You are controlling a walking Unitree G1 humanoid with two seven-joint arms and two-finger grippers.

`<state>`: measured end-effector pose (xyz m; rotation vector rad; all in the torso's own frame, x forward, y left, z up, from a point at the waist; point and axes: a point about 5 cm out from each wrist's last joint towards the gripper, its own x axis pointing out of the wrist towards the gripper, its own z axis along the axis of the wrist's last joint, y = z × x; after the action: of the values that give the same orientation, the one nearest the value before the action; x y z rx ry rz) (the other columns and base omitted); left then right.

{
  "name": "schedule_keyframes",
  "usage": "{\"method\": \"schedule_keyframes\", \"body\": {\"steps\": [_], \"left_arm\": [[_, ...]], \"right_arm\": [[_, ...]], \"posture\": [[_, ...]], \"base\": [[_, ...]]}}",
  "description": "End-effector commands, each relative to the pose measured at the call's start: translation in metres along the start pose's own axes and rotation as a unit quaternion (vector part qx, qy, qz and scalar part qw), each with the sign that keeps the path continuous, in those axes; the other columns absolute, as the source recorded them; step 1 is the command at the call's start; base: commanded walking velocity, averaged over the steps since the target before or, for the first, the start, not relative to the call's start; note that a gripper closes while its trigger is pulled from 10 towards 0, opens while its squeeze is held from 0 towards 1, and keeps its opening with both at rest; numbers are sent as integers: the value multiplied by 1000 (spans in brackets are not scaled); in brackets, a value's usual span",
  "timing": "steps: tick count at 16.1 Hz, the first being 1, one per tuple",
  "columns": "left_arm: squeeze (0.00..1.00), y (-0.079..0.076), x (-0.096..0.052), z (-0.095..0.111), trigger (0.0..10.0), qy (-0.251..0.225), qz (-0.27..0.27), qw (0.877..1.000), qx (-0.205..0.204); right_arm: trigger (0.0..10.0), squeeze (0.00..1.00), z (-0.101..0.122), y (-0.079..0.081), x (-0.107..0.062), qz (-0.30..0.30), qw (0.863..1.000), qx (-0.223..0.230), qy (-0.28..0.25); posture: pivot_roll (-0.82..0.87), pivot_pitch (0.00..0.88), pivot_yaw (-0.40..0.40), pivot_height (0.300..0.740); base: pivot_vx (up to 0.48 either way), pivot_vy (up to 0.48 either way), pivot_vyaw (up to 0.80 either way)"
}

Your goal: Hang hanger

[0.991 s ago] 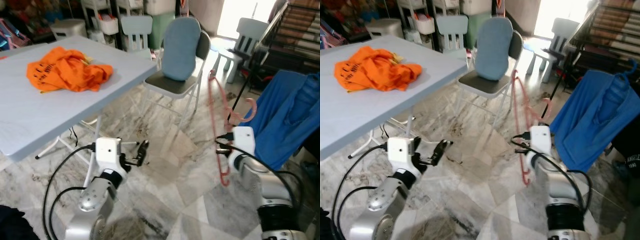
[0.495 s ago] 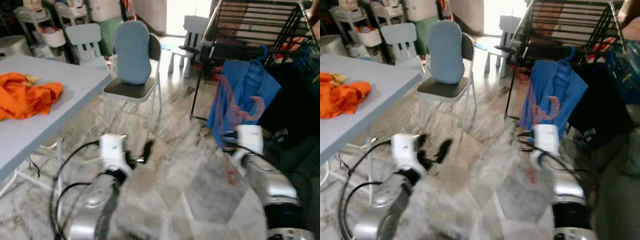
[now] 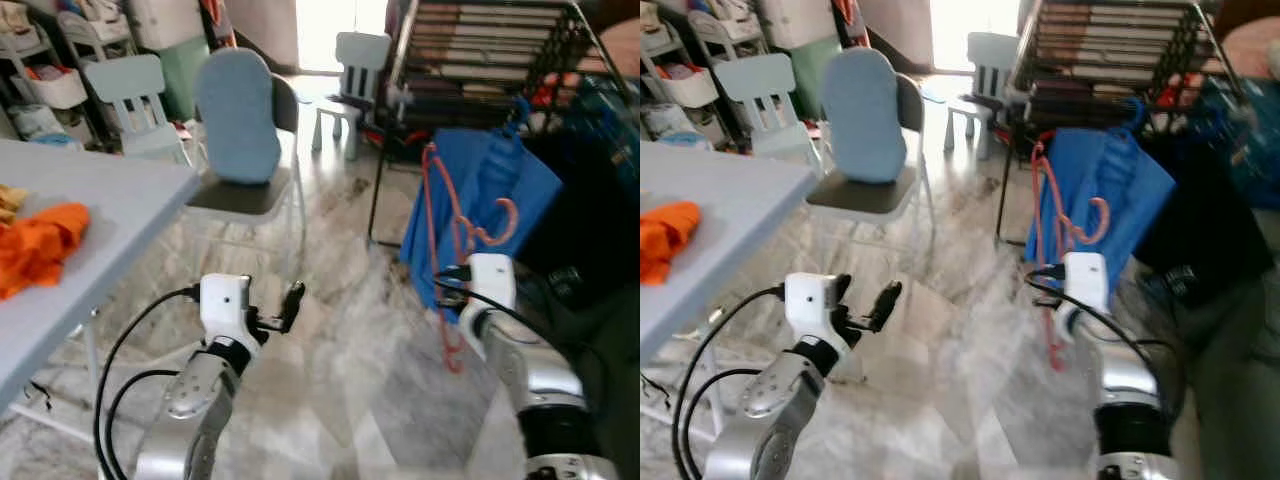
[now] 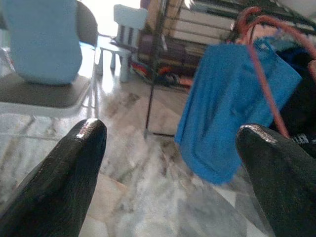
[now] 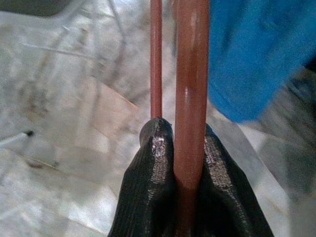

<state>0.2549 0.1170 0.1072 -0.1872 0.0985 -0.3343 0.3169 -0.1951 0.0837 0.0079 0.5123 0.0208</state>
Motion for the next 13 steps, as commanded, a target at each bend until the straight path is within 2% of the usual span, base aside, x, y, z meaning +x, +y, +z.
{"method": "schedule_keyframes", "body": {"steps": [1, 4, 6, 13], "left_arm": [[0, 5, -3, 1, 10000, 0, 7, 1000, 3], [0, 3, -2, 0, 10000, 2, 5, 1000, 4], [0, 2, -2, -1, 10000, 4, 2, 1000, 3], [0, 2, -1, -3, 10000, 16, -2, 1000, 6]], "right_arm": [[10000, 0, 10, 7, 0, 13, 1000, -5, -19], [10000, 0, 9, 8, 0, 11, 1000, -5, -15], [10000, 0, 5, 8, 1, 8, 1000, -6, -2], [10000, 0, 2, 10, 1, 8, 1000, -3, 4]], "posture": [[-87, 23, 21, 740], [-88, 27, 22, 740], [-88, 29, 23, 740], [-88, 36, 27, 740]], "base": [[398, 266, 0], [398, 266, 0], [399, 264, -800], [398, 268, 0]]}}
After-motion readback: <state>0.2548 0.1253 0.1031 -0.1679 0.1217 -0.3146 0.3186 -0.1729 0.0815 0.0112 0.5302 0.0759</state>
